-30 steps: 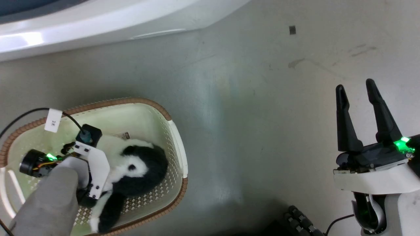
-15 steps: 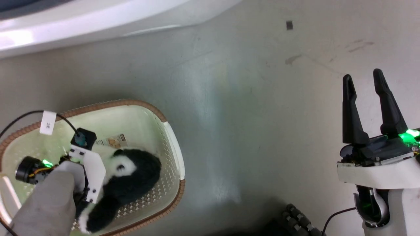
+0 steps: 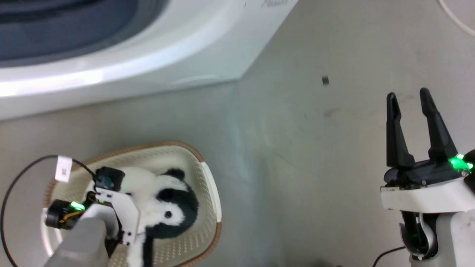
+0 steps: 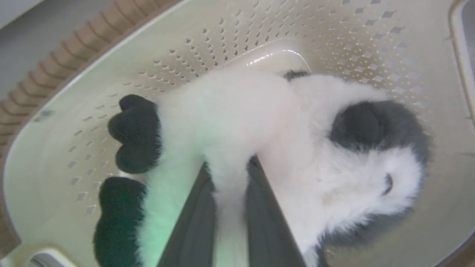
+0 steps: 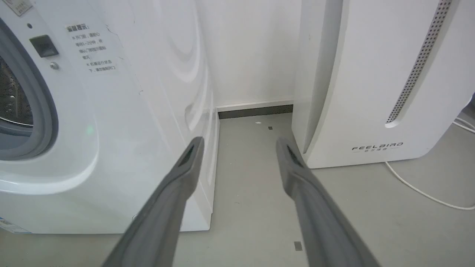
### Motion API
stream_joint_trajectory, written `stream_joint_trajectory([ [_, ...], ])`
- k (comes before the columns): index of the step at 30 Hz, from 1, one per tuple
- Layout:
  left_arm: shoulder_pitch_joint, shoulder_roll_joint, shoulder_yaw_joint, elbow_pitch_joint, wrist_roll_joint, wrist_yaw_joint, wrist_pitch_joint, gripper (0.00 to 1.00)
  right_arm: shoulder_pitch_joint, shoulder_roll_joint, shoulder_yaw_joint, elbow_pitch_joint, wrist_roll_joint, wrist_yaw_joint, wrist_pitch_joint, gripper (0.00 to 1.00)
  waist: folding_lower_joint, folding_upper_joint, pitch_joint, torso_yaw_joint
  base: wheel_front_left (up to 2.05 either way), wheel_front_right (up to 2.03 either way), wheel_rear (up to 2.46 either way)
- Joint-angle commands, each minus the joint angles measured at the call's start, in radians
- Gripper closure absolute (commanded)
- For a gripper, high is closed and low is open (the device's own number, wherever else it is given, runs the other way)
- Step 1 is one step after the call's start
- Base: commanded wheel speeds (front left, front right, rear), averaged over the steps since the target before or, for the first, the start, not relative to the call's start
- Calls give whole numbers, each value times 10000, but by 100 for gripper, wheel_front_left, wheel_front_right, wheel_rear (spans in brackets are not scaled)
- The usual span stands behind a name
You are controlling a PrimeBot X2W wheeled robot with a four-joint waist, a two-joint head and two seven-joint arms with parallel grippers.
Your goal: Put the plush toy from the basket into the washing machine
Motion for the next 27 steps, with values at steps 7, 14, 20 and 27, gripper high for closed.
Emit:
stream_joint_trajectory([
  [7, 589, -415, 196, -345, -352, 5, -1280, 100, 466, 32, -125, 304, -352, -9, -45, 0, 0, 0, -2083, 1001, 0, 0, 0],
  [14, 1171, -497, 599, -1693, -451, 240, -1454, 100, 872, 32, -245, 477, -572, -9, -45, 0, 0, 0, -3102, 1648, 0, 0, 0],
  [20, 2396, -405, 1249, -3898, -149, 663, -1458, 100, 1233, 32, -312, 589, -645, -9, -45, 0, 0, 0, -3901, 2049, 0, 0, 0],
  [27, 3802, -399, 2387, -6497, 364, 969, -1459, 100, 1540, 32, -338, 578, -639, -9, -45, 0, 0, 0, -4415, 2290, 0, 0, 0],
])
